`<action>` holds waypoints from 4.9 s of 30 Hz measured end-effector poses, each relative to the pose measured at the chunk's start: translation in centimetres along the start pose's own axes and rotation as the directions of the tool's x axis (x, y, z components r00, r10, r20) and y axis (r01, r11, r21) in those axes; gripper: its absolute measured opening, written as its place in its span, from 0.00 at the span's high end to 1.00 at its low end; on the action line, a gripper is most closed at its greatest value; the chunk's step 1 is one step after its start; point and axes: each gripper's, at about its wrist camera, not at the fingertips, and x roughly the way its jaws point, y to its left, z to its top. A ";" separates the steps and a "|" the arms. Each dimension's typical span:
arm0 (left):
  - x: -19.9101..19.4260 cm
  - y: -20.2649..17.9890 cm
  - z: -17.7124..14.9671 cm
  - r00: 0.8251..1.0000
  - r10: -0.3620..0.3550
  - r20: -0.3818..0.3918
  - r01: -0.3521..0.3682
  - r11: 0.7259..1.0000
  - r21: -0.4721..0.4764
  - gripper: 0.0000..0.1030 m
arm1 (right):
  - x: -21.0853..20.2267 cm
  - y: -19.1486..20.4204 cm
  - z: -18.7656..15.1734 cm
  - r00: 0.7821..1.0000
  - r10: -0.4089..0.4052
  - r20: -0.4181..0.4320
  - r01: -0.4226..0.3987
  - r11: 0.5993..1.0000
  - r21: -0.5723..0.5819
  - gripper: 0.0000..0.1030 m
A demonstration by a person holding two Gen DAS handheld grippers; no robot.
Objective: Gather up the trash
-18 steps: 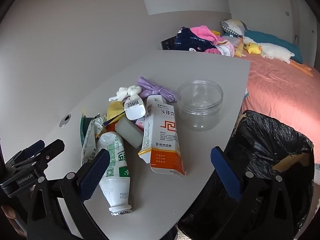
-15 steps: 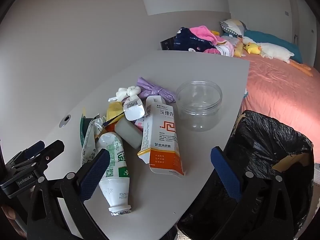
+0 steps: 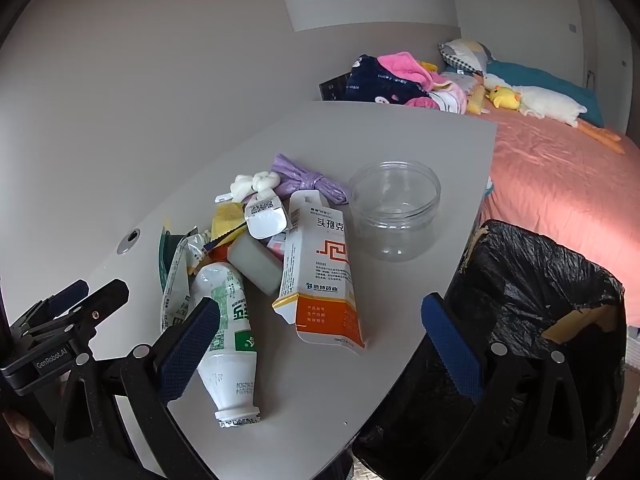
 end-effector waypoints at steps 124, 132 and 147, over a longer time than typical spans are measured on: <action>1.7 -1.1 0.8 0.974 -0.227 -0.019 0.226 0.972 -0.067 0.73 | 1.3 -1.7 2.4 0.994 0.079 0.071 -0.082 0.996 0.039 0.58; 0.1 -3.5 1.4 0.965 -0.261 -0.001 0.260 0.965 -0.025 0.73 | -1.9 -3.2 2.2 0.991 0.062 0.117 -0.068 0.997 0.049 0.57; -1.1 -11.0 1.4 0.940 -0.340 -0.012 0.340 0.937 0.079 0.73 | -6.8 -8.7 1.1 0.985 -0.007 0.175 -0.013 0.993 0.114 0.57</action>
